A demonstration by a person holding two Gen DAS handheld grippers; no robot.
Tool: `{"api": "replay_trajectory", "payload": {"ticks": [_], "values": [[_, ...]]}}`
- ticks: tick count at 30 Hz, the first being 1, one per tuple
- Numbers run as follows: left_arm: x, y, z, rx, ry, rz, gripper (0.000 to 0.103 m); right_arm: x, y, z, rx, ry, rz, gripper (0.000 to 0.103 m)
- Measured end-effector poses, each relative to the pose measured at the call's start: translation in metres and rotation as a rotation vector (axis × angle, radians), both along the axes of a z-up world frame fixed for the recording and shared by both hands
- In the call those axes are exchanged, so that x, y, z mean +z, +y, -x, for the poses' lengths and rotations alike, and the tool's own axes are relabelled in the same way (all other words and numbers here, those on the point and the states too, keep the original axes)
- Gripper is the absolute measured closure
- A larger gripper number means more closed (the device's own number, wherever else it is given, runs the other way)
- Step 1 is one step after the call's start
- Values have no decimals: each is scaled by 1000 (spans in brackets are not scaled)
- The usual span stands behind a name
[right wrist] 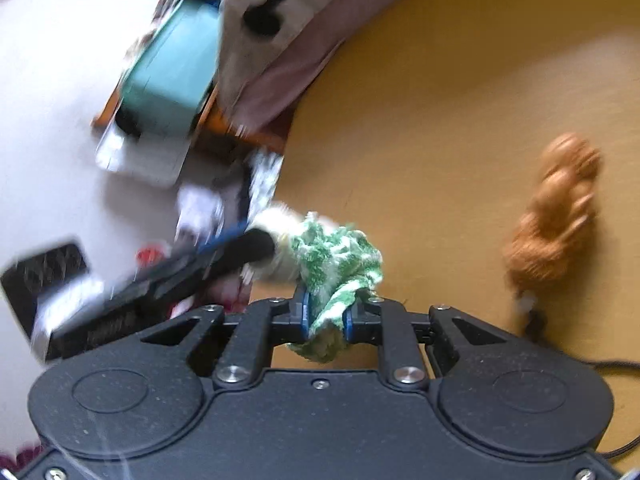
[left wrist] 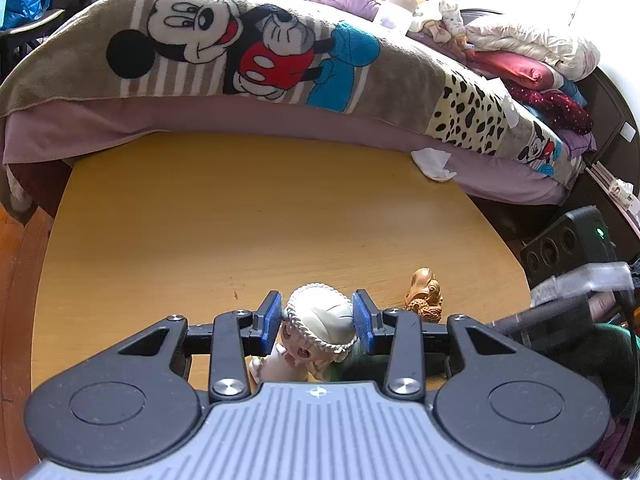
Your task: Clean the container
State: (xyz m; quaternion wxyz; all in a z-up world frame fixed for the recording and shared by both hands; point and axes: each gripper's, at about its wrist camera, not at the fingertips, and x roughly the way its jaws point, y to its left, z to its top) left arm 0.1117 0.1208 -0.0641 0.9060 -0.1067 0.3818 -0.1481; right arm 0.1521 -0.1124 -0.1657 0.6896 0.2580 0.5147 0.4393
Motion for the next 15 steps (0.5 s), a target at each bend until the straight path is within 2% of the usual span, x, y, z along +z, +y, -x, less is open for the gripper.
{"api": "replay_trajectory", "payload": {"ticks": [2, 6, 11, 15], "values": [[-1, 2, -1, -1, -1, 0, 67, 1, 3, 3, 8, -14, -5, 87], [-1, 2, -1, -3, -2, -3, 66, -2, -8, -3, -78, -20, -15, 87], [-1, 5, -1, 0, 1, -1, 67, 6, 4, 4, 37, -71, -17, 87], [-1, 2, 1, 2, 0, -4, 67, 1, -12, -5, -84, -43, -27, 87]]}}
